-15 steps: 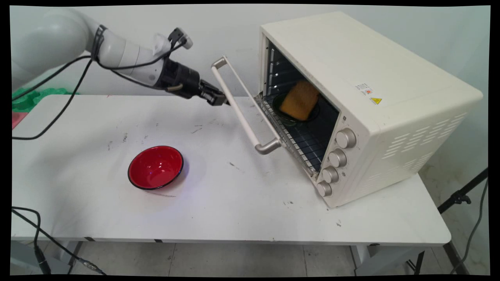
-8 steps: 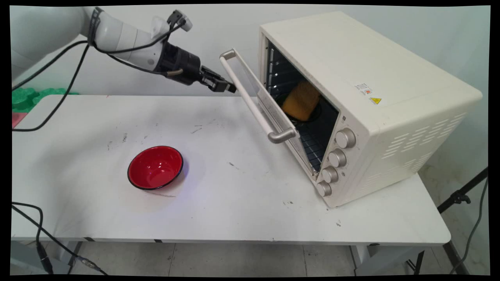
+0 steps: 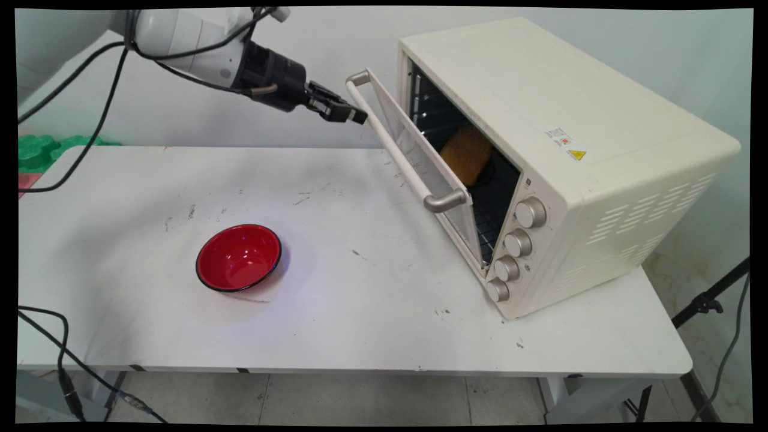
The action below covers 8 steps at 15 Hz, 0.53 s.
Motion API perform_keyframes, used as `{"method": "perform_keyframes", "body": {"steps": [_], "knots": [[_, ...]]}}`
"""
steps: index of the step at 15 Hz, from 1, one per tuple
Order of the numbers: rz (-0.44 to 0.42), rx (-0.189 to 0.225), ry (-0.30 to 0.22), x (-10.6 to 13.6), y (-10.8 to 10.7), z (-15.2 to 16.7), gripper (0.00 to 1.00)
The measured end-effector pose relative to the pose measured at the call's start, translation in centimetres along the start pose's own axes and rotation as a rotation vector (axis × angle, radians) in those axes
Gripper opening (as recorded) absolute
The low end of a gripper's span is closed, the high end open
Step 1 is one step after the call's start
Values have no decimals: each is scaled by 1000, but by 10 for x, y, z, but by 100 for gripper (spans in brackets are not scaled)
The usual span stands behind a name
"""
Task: Close the oven
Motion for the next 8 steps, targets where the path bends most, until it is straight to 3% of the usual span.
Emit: {"method": "perform_keyframes", "body": {"steps": [8], "knots": [[23,-14,41,17,0,-12,0]]}}
